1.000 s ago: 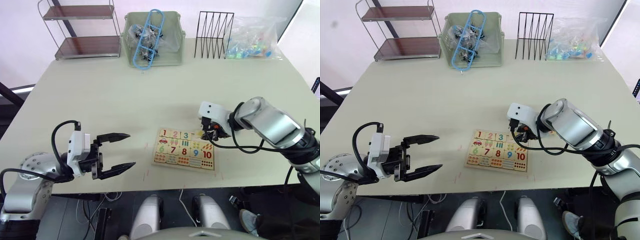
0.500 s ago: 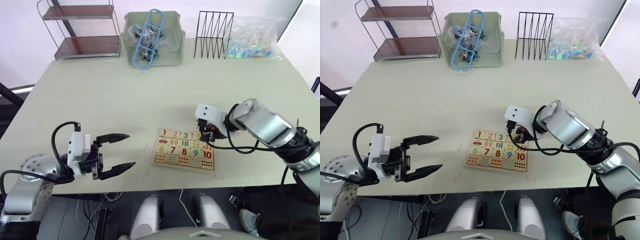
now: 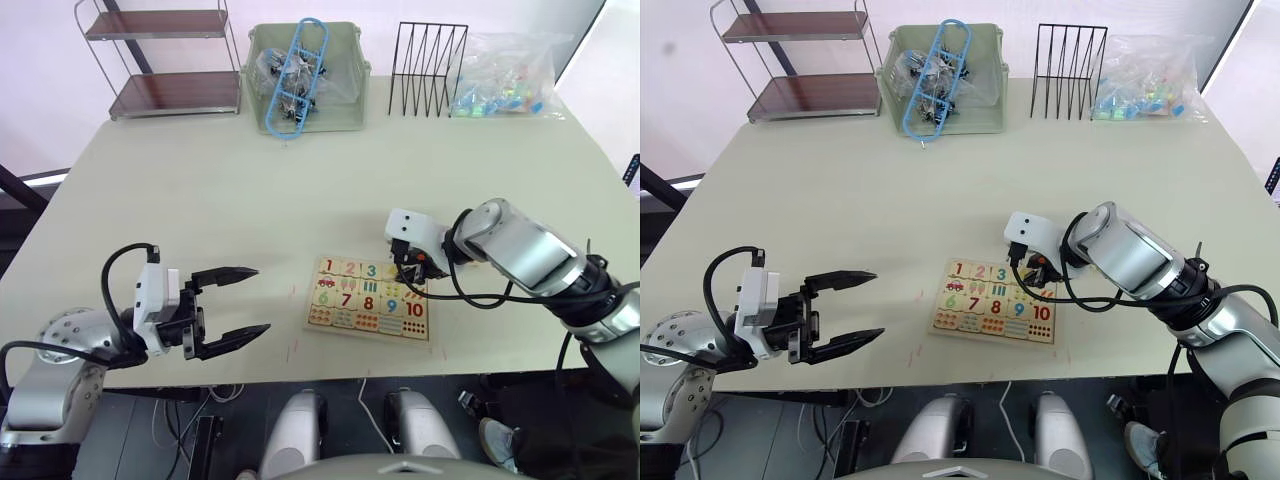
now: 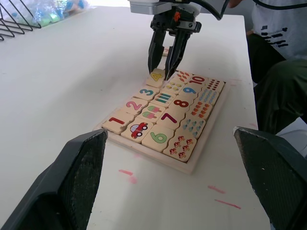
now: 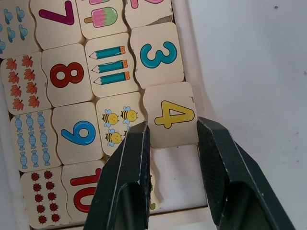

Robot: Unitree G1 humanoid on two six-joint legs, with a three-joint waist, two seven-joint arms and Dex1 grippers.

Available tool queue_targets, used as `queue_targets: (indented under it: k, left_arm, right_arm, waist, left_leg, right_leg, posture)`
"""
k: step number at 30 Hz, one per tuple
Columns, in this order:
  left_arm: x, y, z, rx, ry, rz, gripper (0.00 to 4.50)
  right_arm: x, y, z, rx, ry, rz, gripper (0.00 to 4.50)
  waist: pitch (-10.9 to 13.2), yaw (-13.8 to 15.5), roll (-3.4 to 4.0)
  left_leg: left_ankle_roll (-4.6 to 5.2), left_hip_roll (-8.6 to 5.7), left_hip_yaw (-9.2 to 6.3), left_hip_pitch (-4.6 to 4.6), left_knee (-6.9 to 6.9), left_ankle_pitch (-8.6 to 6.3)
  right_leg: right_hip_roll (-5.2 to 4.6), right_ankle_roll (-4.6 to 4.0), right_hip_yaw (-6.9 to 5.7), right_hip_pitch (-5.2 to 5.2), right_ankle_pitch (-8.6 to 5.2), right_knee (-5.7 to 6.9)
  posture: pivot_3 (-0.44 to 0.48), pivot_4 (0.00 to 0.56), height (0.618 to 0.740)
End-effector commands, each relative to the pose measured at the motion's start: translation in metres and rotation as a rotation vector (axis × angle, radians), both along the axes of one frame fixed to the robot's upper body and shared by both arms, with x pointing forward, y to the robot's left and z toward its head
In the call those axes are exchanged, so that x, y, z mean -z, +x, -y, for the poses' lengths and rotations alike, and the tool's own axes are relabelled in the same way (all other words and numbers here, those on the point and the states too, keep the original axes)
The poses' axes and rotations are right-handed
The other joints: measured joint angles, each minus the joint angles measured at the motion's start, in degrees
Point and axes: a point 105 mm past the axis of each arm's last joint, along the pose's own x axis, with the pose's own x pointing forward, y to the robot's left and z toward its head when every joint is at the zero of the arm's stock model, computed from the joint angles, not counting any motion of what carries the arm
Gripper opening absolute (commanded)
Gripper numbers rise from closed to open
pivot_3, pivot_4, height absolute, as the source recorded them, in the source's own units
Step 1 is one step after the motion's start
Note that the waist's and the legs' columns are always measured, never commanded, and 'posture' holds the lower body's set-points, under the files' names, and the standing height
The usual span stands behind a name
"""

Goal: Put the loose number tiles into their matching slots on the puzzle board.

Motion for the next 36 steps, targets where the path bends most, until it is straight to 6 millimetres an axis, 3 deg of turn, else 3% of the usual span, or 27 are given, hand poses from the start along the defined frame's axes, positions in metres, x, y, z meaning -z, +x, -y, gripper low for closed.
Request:
queue_targets:
  k: [1, 32, 36]
  left_arm:
    - [-0.0094, -0.0013, -0.0016, 0.0, 0.002, 0.051, 4.5]
    - [-0.0078, -0.0003, -0.0003, 0.009, -0.002, 0.046, 4.5]
    - [-0.0076, 0.0002, 0.0, 0.009, -0.005, 0.048, 4.5]
  right_arm:
    - [-0.0037, -0.0008, -0.0034, -0.022, 0.004, 0.021, 0.87]
    - [0.0009, -0.005, -0.0026, -0.048, -0.005, 0.007, 0.87]
    - [-0.0012, -0.0054, -0.0006, -0.068, -0.01, 0.016, 2.66]
  waist:
    - [0.0, -0.01, 0.0]
    - [0.0, -0.04, 0.0]
    - [0.01, -0.05, 0.0]
  left_leg:
    - [0.0, 0.0, 0.0, 0.0, 0.0, 0.0]
    - [0.0, 0.0, 0.0, -0.01, -0.02, 0.0]
    - [0.0, 0.0, 0.0, -0.01, -0.02, 0.0]
  right_leg:
    - [0.0, 0.0, 0.0, 0.0, 0.0, 0.0]
    - [-0.01, -0.02, 0.0, -0.01, -0.01, -0.02]
    - [-0.02, -0.02, -0.01, -0.01, -0.01, -0.03]
  posture:
    - [0.0, 0.15, 0.74]
    - [0.0, 0.15, 0.74]
    - [0.0, 0.15, 0.74]
